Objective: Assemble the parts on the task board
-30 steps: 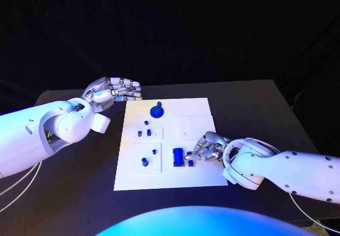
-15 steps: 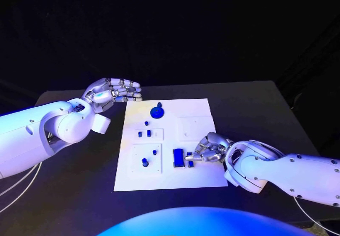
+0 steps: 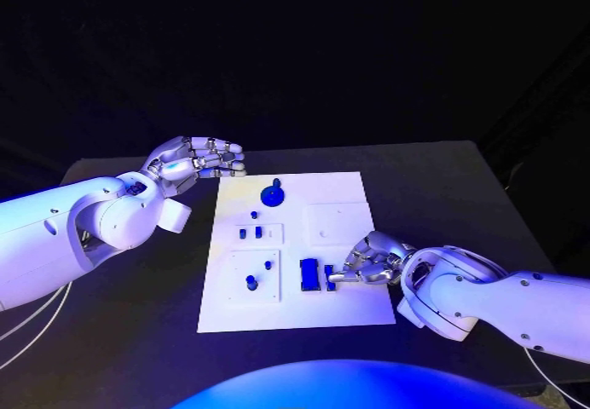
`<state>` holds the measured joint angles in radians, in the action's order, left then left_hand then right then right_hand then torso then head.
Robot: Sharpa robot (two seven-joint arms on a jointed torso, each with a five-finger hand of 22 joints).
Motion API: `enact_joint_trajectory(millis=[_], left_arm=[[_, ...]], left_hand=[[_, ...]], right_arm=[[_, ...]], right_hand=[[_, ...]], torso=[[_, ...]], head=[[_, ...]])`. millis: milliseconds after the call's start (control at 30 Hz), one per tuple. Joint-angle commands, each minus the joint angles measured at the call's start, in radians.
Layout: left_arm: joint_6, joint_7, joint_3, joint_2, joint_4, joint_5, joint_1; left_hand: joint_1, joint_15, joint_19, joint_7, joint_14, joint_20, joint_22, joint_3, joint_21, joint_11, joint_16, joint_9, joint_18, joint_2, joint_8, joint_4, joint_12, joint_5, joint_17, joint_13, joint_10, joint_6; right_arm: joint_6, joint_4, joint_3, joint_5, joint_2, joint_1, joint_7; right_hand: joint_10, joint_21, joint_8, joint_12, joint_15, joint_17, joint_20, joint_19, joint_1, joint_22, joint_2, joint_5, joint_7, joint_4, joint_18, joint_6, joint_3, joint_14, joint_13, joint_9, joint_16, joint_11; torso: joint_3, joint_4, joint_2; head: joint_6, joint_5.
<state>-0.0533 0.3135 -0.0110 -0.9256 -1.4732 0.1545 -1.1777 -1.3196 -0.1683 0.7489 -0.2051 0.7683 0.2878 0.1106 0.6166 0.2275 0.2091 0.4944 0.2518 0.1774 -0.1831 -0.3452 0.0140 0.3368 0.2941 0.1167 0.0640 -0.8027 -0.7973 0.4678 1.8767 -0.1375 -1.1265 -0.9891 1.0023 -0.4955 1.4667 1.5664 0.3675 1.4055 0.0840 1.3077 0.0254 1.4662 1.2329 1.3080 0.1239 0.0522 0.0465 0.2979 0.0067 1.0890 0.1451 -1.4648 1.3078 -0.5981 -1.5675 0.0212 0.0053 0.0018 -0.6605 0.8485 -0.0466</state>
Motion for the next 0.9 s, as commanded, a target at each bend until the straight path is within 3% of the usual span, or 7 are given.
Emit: enact_joint_trajectory(millis=[33, 600, 733, 900], left_arm=[[0.01, 0.006, 0.001, 0.001, -0.002, 0.0, 0.0], [0.01, 0.006, 0.0, 0.0, -0.001, 0.0, 0.0], [0.01, 0.006, 0.0, 0.0, -0.001, 0.0, 0.0], [0.01, 0.005, 0.0, 0.0, -0.001, 0.0, 0.0]], left_hand=[[0.002, -0.006, 0.006, -0.049, 0.0, 0.0, -0.001, -0.003, -0.005, 0.001, -0.003, 0.0, -0.003, 0.008, -0.004, 0.005, -0.002, 0.004, 0.001, 0.0, 0.001, -0.003], [0.0, -0.006, 0.009, -0.049, 0.0, 0.0, -0.003, -0.002, -0.008, 0.001, -0.004, -0.001, -0.003, 0.012, -0.004, 0.005, -0.003, 0.003, 0.002, 0.0, 0.0, -0.003], [0.0, -0.006, 0.009, -0.049, 0.0, 0.0, -0.003, -0.002, -0.008, 0.001, -0.004, -0.001, -0.003, 0.012, -0.004, 0.005, -0.003, 0.003, 0.002, 0.0, 0.0, -0.003], [0.0, -0.006, 0.009, -0.049, 0.0, 0.0, -0.003, -0.002, -0.008, 0.001, -0.004, -0.001, -0.003, 0.012, -0.004, 0.005, -0.003, 0.003, 0.002, 0.0, 0.0, -0.003]], right_arm=[[-0.038, 0.006, 0.0, -0.003, -0.003, -0.002, 0.011], [-0.04, -0.003, 0.0, -0.031, 0.011, -0.005, -0.014], [-0.041, -0.014, 0.0, -0.054, 0.021, -0.005, -0.029], [-0.034, -0.022, 0.0, -0.085, 0.032, -0.007, -0.05]], right_hand=[[0.063, 0.004, 0.003, 0.0, 0.004, 0.263, -0.005, 0.105, 0.017, 0.263, -0.002, -0.003, -0.002, -0.004, -0.007, -0.005, -0.007, -0.106, 0.201, -0.001, -0.003, 0.007], [0.063, 0.004, 0.003, 0.001, 0.003, 0.263, -0.005, 0.105, 0.049, 0.263, -0.016, -0.002, -0.001, -0.006, -0.007, -0.006, -0.016, -0.106, 0.201, 0.0, -0.003, 0.006], [0.063, 0.004, 0.001, 0.0, 0.003, 0.263, -0.004, 0.105, 0.085, 0.263, -0.026, -0.001, -0.001, -0.008, -0.007, -0.006, -0.021, -0.106, 0.201, 0.002, -0.003, 0.006], [0.063, 0.004, -0.001, 0.0, 0.003, 0.263, -0.004, 0.105, 0.126, 0.263, -0.019, -0.003, -0.001, -0.006, -0.007, -0.003, -0.036, -0.106, 0.201, 0.005, -0.003, 0.006]], torso=[[0.0003, 0.0, 0.0], [-0.0001, 0.0014, -0.001], [0.0001, 0.002, -0.001], [0.0003, 0.0018, -0.001]], head=[[-0.001, 0.0], [0.003, -0.001], [0.004, 0.0], [0.006, 0.002]])
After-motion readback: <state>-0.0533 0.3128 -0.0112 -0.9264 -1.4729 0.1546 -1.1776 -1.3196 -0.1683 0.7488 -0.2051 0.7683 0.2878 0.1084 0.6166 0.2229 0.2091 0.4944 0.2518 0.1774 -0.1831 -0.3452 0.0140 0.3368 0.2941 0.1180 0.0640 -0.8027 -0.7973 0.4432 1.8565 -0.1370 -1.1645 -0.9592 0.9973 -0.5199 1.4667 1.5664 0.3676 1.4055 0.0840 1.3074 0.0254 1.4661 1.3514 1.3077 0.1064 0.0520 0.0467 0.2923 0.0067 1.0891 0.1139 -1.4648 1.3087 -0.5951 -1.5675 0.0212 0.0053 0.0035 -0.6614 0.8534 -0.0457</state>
